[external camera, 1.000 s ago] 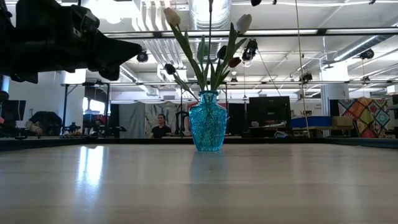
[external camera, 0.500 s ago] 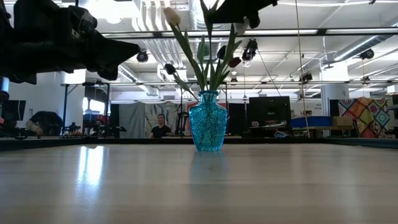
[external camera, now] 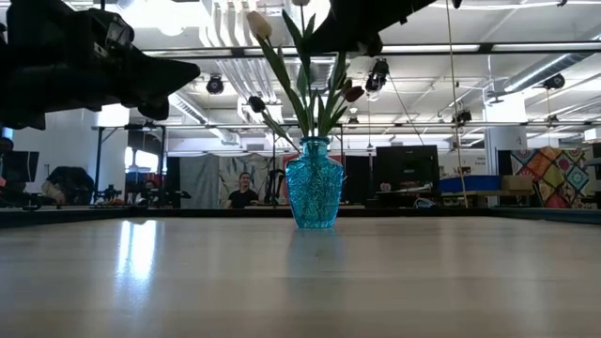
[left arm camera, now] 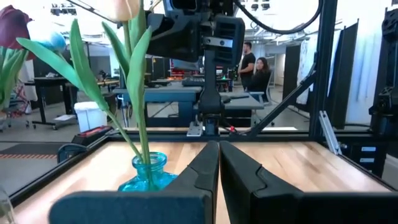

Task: Sort flowers into vase by color
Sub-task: Put the orange tulip into the blue vase

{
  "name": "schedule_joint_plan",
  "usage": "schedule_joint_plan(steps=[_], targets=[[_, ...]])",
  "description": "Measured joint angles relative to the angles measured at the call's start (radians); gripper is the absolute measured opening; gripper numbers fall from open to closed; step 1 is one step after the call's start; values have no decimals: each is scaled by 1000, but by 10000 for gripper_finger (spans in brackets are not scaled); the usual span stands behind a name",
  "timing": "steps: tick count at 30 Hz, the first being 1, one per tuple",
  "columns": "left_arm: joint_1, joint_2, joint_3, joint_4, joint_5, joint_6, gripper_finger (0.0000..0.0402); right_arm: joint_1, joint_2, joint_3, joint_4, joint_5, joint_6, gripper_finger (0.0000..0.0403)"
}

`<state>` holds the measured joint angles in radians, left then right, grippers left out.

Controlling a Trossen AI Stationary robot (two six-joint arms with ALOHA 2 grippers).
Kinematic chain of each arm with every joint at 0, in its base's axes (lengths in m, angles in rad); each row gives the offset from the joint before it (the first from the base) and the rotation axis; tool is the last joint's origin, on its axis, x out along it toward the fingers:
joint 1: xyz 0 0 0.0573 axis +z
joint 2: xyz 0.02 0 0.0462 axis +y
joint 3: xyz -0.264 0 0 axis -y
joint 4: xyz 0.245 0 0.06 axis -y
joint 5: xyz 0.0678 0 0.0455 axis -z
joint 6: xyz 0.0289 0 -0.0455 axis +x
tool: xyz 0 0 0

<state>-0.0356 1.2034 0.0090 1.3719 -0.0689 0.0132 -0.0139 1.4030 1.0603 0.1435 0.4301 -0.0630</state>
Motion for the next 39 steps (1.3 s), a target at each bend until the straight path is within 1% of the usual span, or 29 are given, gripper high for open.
schedule_joint_plan(steps=[6,9,13,18,24,29,33,39], targets=[[1,-7,0,-5,1,4,0,0,-20,0,-13,0,12,127],[6,-8,0,-13,3,8,0,0,-33,0,-45,0,11,155],[28,-15,0,-22,21,8,0,0,-45,6,-97,-1,11,176],[61,-38,0,-34,83,2,0,1,-65,10,-109,-12,9,184],[101,-83,-1,-68,117,2,0,11,-100,10,-114,-11,-43,172],[132,-131,-1,-120,149,-5,0,43,-124,10,-121,-11,-93,150],[132,-174,-1,-189,158,-7,0,68,-133,4,-117,-11,-134,116],[135,-262,-1,-276,158,11,0,103,-163,-50,-109,-10,-165,45]])
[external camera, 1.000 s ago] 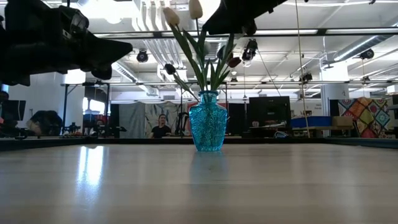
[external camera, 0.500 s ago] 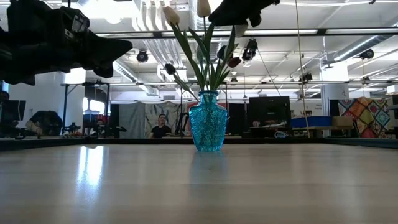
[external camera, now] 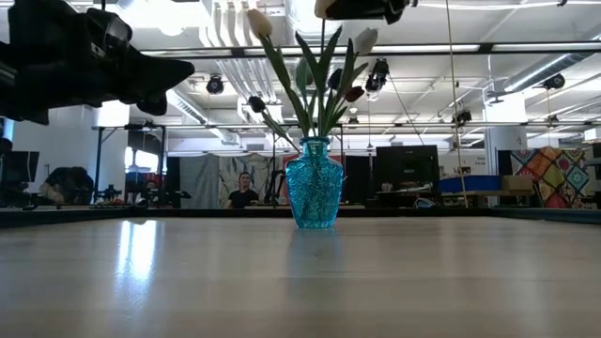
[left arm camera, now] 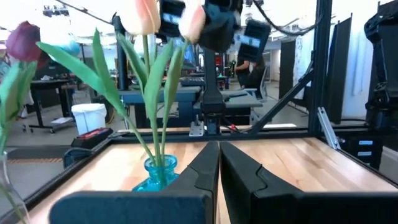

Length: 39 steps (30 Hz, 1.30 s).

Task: Sort flowers into vase by color
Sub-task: Put the orange tulip into the blue vase

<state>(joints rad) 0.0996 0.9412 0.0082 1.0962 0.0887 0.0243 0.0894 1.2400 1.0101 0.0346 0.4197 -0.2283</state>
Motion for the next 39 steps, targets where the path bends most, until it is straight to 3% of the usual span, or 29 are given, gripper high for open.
schedule_joint_plan(steps=[4,11,22,27,39], targets=[[12,-65,0,-81,0,15,0,12,-47,-74,11,-1,12,15],[23,-174,0,-198,0,45,0,40,-166,-248,23,-1,80,14],[75,-268,0,-285,0,37,0,44,-414,-603,301,-87,72,13],[75,-285,0,-299,0,29,0,44,-467,-632,314,-106,73,13],[75,-289,0,-307,0,27,0,44,-453,-620,313,-106,73,13]])
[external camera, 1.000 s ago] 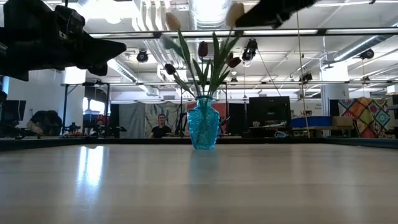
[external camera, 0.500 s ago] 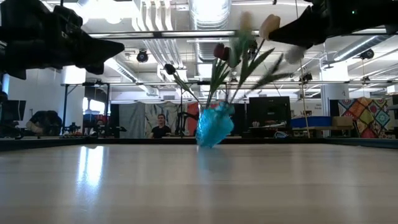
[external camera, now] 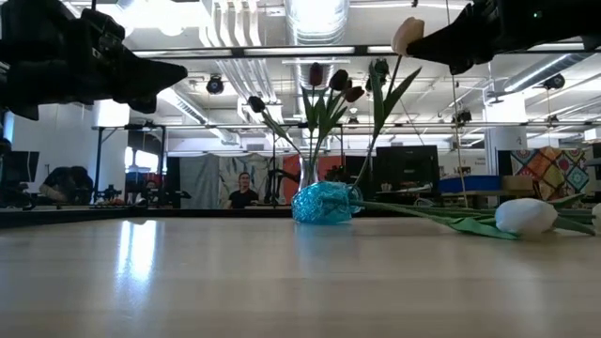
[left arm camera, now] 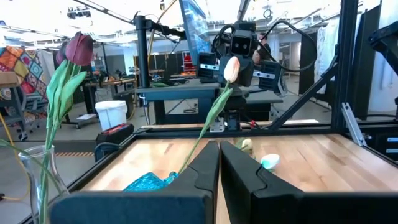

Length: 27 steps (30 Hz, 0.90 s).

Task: Sort flowers into vase by color
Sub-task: Put the orange tulip into the blue vase, then adjust the blue vase

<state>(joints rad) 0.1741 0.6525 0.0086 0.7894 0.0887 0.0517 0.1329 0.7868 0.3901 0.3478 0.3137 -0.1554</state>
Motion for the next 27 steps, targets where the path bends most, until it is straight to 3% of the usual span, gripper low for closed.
schedule_joint_plan(steps=[7,19,27], targets=[[0,3,0,-1,0,5,0,0,4,0,-63,0,102,27],[0,41,0,-3,1,-9,0,0,27,10,-334,26,385,191],[0,54,0,-3,2,-9,0,0,28,106,-598,-16,525,234]])
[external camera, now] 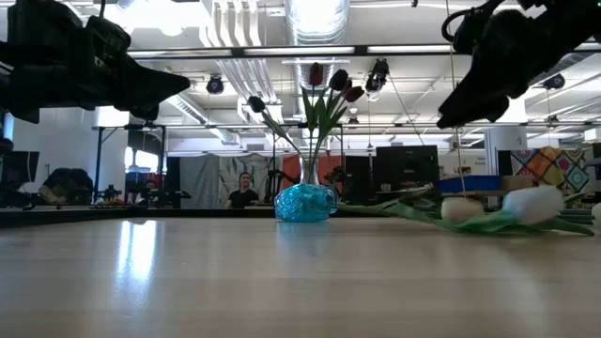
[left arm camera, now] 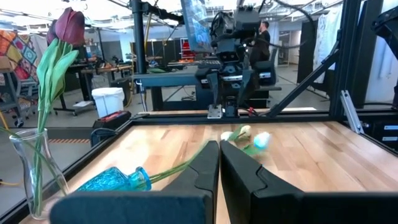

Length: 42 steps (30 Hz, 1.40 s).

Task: Sort flowers into vase by color
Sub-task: Adjust the blue vase

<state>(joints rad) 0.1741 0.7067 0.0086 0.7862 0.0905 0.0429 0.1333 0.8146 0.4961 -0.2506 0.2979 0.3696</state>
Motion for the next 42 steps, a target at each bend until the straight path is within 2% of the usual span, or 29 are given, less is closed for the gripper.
schedule_joint_plan(steps=[6,12,16,21,25,31,33,39,42], targets=[[0,14,1,-2,7,0,0,0,0,100,-169,-40,32,233],[0,62,21,-28,7,1,0,-3,19,138,-175,-27,22,218],[0,98,21,-4,7,13,0,-10,74,138,-123,38,18,207],[0,165,26,-10,-16,17,0,-69,204,138,48,43,-54,189],[1,258,88,-71,-23,43,0,-151,298,138,141,15,-142,147],[23,440,266,-203,-21,117,0,-288,381,138,251,-150,-236,38],[35,498,324,-247,-12,147,0,-324,413,138,288,-173,-271,17],[98,655,449,-274,14,228,0,-416,536,137,425,-175,-310,33],[167,707,496,-274,110,236,0,-449,593,142,460,-175,-301,62]])
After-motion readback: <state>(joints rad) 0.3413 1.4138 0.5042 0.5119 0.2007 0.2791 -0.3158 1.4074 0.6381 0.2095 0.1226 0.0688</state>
